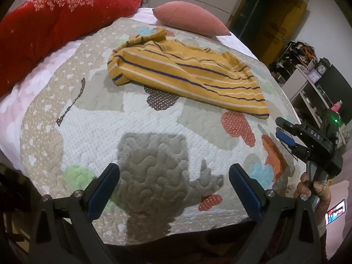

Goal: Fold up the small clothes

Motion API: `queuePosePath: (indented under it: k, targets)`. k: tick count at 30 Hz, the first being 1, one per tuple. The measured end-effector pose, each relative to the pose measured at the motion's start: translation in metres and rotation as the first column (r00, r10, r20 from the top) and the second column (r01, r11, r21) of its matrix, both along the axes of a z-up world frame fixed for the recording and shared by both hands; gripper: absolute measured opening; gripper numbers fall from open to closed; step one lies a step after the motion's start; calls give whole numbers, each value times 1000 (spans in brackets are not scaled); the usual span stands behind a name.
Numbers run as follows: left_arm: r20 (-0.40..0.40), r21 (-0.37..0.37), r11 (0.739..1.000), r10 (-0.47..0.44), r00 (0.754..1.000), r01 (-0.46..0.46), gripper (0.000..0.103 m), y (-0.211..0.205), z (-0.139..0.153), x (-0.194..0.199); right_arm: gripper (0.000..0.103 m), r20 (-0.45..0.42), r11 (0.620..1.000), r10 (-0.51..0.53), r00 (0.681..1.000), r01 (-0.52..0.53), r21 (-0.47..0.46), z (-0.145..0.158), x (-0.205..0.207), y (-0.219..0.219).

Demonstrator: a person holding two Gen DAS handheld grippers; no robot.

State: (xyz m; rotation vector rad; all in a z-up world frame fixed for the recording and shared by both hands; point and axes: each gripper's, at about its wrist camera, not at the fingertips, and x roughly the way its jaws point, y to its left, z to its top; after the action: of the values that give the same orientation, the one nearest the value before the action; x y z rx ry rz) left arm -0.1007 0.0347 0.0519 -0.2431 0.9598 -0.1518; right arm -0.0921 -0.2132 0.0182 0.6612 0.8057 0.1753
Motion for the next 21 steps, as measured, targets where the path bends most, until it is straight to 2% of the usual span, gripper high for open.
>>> queuePosePath:
  k: [11, 17, 21]
  targets:
    - [-24, -51, 996, 76, 997, -77, 99, 38, -17, 12, 62, -41, 994, 67, 997, -70, -82, 6, 27, 35]
    - [-45, -80, 984, 155, 987, -158, 99, 68, -27, 15, 63, -21, 977, 167, 986, -168, -132, 32, 67, 72]
    - [-31, -60, 980, 188, 982, -189, 99, 84, -27, 13, 66, 2, 953, 265, 964, -262, -149, 49, 107, 116]
